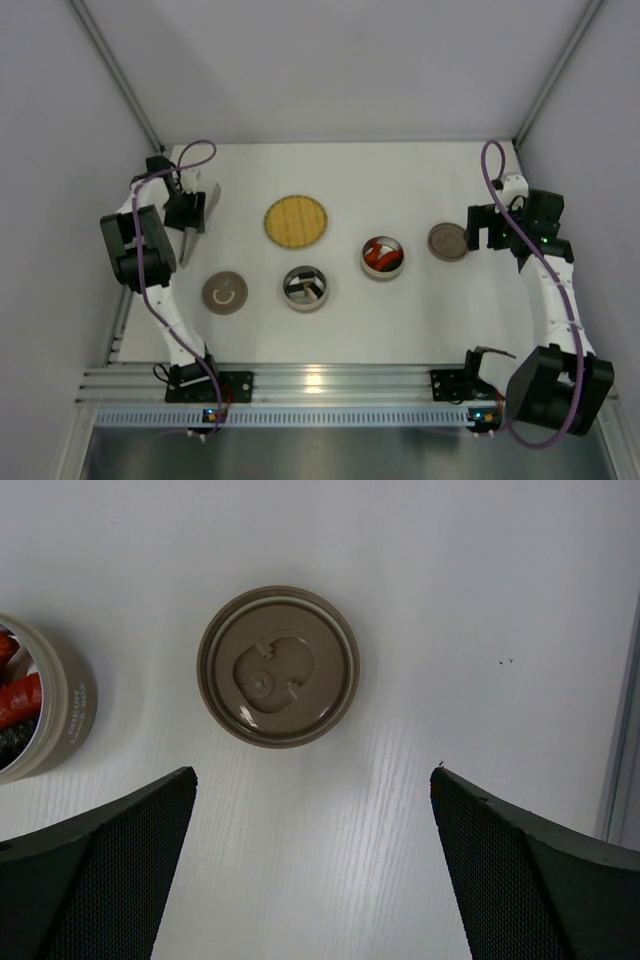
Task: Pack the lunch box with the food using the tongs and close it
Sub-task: Place the clamp at the center of the board, then adjust the box lid at the center of the board.
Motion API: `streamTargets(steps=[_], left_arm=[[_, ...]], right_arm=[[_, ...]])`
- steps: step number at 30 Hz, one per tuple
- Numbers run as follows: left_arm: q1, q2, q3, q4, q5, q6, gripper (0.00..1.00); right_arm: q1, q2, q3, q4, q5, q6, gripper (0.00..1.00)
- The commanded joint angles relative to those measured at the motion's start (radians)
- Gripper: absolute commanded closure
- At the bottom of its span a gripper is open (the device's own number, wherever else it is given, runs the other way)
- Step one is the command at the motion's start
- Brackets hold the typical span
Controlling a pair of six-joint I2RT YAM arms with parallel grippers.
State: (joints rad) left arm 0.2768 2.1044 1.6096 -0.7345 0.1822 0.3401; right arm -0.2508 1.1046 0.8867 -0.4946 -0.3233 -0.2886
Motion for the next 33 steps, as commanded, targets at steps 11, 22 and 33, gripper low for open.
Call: streamTargets(steps=[11, 22, 33], left_arm=[[0.005, -0.201, 0.099, -0.115, 0.062, 0.027, 0.02], [0.004, -0.466, 0.066, -0.486, 0.421, 0.452, 0.02], [0.005, -0.737, -0.472, -0.528, 0.234, 0.960, 0.14]], right_arm=[[0.007, -0.017, 0.054, -0.012, -0.034, -0.009, 0.00], [0.018, -0.023, 0.064, -0.053, -0.071, -0.041, 0.01], [0.125, -0.005, 0.055, -0.105, -0.083, -0.092, 0.01]])
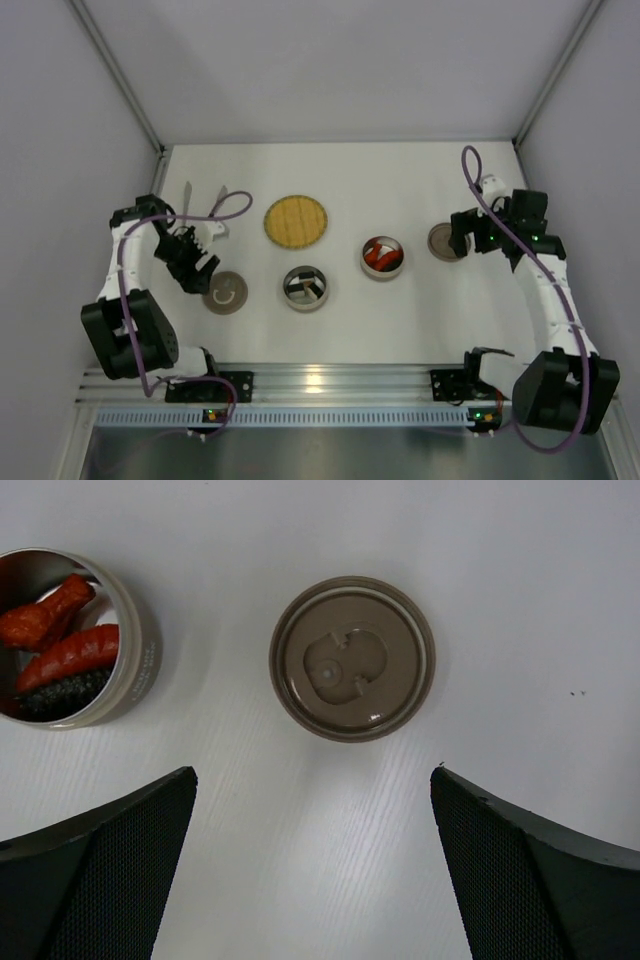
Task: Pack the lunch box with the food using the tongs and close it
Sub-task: Adjust the box lid at the center of the board.
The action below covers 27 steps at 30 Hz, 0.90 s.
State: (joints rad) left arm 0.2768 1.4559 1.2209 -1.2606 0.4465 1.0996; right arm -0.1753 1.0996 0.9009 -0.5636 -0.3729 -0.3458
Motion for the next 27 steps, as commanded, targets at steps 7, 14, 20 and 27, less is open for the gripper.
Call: streamTargets(steps=[7, 14, 20, 27], left_arm=[[0.004, -0.193, -0.284, 0.085, 0.007, 0.439, 0.36], [0.004, -0.207, -0.342, 0.090, 0.141, 0.695, 0.60], [0.004, -0.244, -0.444, 0.138, 0.156, 0.862, 0.70], [0.005, -0.301, -0.546, 0.297, 0.201, 0.875, 0.64]], right_arm=[[0.122, 0.025, 0.039, -0.025, -0.003, -0.030, 0.01], [0.129, 0.052, 0.050, -0.012, 0.000, -0.021, 0.01], [0.129, 0.072, 0.053, -0.004, 0.006, -0.022, 0.01], [0.129, 0.088, 0.047, 0.010, 0.008, -0.016, 0.01]])
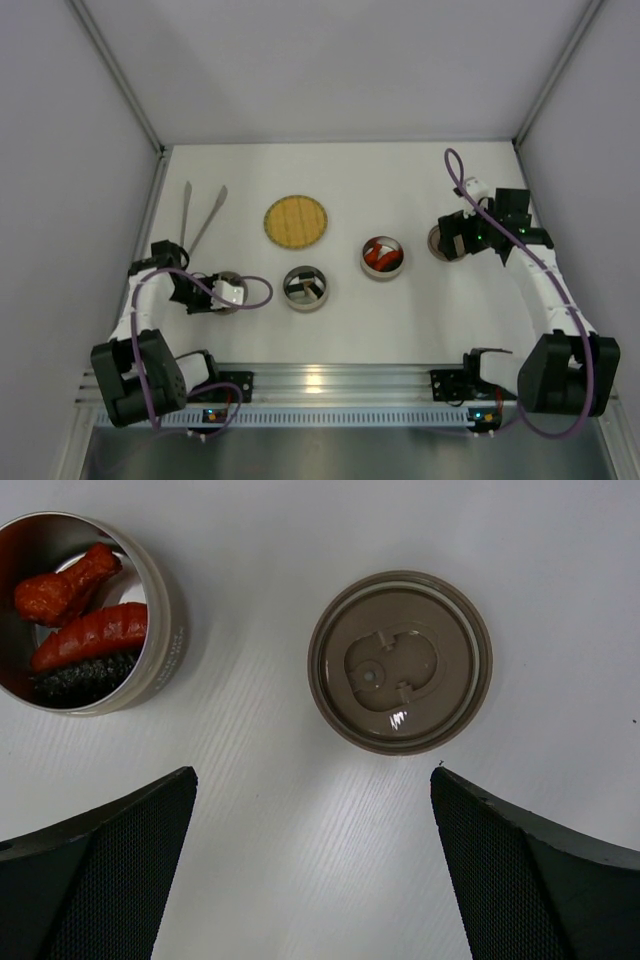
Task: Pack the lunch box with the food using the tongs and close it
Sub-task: Adjust the box lid at the center of the board.
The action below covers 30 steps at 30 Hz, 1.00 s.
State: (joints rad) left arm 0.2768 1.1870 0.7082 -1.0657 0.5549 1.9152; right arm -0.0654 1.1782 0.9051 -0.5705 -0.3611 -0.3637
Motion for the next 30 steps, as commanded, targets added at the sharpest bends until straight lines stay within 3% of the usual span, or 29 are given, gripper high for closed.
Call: streamTargets(steps=[1, 6, 13, 21, 30], left_arm=[[0.004, -0.041, -0.050, 0.128, 0.092, 0.058, 0.63], [0.004, -0.078, -0.131, 0.294, 0.106, 0.042, 0.53], [0.004, -0.046, -0.162, 0.380, 0.106, 0.041, 0.45], [0.004, 0.008, -0.161, 0.334, 0.073, 0.134, 0.43], [0.002, 0.102, -0.101, 0.225, 0.017, 0.165, 0.49]], right_arm=[[0.019, 0.009, 0.043, 0.017, -0.004, 0.000, 0.01], [0.019, 0.015, 0.040, 0.020, 0.001, 0.000, 0.01], [0.019, 0.020, 0.040, 0.023, 0.005, -0.001, 0.01], [0.019, 0.020, 0.049, 0.020, 0.021, -0.003, 0.01], [0.019, 0.034, 0.058, 0.020, 0.021, 0.002, 0.01]])
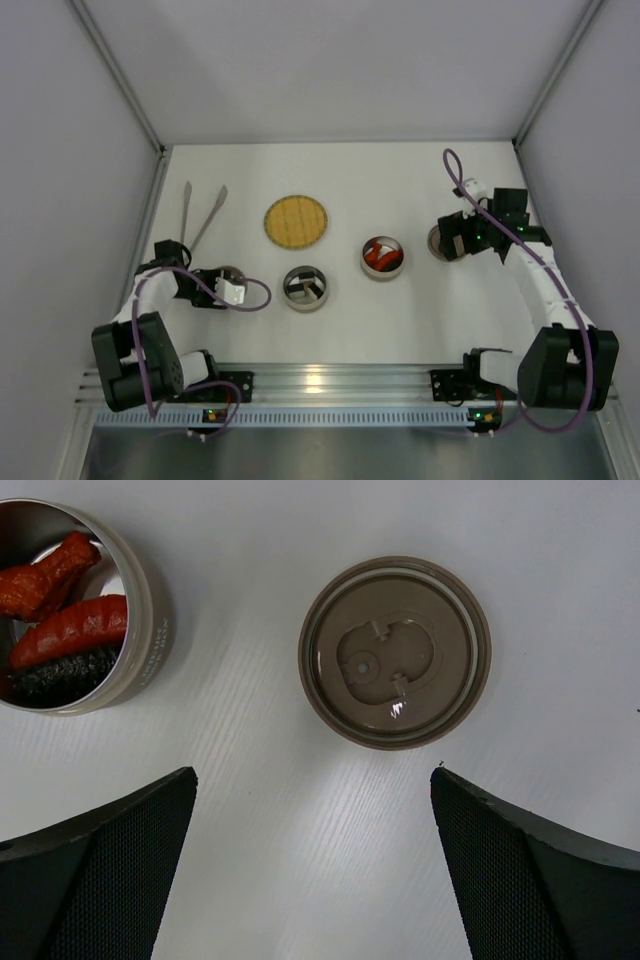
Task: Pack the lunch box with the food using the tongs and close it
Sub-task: Adjust the box lid at the center of the board.
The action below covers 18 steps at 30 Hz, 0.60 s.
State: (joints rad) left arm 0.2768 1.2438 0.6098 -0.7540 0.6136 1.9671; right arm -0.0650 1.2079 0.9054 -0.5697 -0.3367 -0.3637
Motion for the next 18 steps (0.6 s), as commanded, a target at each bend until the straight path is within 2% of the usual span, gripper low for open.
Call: streamTargets(steps=[1, 15, 18], left_arm=[[-0.001, 0.055, 0.019, -0.100, -0.041, 0.105, 0.49], [-0.001, 0.170, 0.232, -0.367, 0.000, 0.066, 0.55], [0.001, 0.186, 0.269, -0.395, 0.018, 0.052, 0.59]], right_arm=[[0.019, 0.004, 0.059, 0.019, -0.004, 0.003, 0.01], [0.019, 0.007, 0.069, 0.016, -0.010, 0.006, 0.01], [0.019, 0.005, 0.067, 0.013, -0.010, 0.006, 0.01]])
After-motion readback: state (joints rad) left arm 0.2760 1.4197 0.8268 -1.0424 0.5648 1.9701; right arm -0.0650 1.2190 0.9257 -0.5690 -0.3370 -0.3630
